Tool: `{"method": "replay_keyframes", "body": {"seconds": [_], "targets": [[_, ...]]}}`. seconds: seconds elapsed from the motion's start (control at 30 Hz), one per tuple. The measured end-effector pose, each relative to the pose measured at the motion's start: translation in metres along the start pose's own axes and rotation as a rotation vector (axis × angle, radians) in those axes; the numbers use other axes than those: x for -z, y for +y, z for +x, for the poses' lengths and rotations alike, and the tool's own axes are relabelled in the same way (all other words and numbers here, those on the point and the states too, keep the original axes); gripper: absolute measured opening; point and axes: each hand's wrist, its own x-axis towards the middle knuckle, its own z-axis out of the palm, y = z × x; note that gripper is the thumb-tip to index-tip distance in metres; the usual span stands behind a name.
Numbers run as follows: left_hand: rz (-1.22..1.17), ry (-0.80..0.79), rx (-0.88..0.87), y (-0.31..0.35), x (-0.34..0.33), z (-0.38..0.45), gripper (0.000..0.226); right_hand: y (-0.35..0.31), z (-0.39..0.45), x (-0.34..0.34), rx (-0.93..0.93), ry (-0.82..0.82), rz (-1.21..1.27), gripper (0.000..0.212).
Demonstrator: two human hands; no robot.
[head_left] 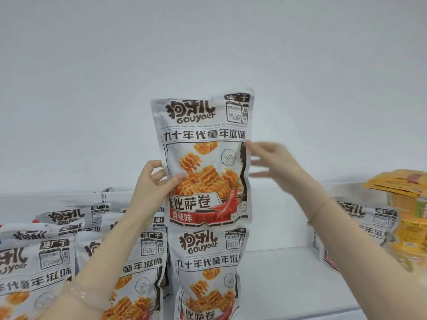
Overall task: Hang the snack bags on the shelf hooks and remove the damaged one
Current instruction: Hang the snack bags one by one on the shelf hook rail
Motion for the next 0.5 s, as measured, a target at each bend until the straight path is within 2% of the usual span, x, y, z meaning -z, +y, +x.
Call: {"method": "replay_keyframes", "body": {"seconds": [0.07,0.13,0.17,0.23,0.27,0.3,0.4,0.47,0.5], "targets": [[0.012,-0.013,0.023,-0.002,0.0,-0.01,0.063,0.018,-0.019,-0.019,-0.046,-0.055,0.022,0.028],[0.015,-0.021,0.059,-0.004,0.001,-0.018,0.063,0.035,-0.028,-0.031,-0.043,0.042,0.085,0.034],[0.006,-0.029,0.087,-0.006,0.003,-0.021,0.057,0.041,-0.032,-0.035,-0.033,0.084,0.1,0.042],[-0.039,-0.054,0.15,-0.009,0.011,-0.026,0.032,0.046,-0.039,-0.04,-0.018,0.113,0.134,0.061],[-0.057,-0.064,0.172,-0.012,0.016,-0.027,0.016,0.048,-0.041,-0.041,-0.012,0.119,0.141,0.064],[-0.047,-0.062,0.176,-0.014,0.02,-0.029,0.01,0.05,-0.042,-0.042,-0.003,0.119,0.148,0.062],[0.027,-0.017,0.137,-0.02,0.023,-0.034,0.023,0.05,-0.048,-0.041,0.007,0.103,0.136,0.057],[0.055,0.022,0.113,-0.019,0.021,-0.038,0.024,0.05,-0.051,-0.038,0.009,0.062,0.13,0.062],[0.069,0.034,0.106,-0.018,0.022,-0.038,0.023,0.05,-0.052,-0.033,0.007,0.038,0.126,0.055]]}}
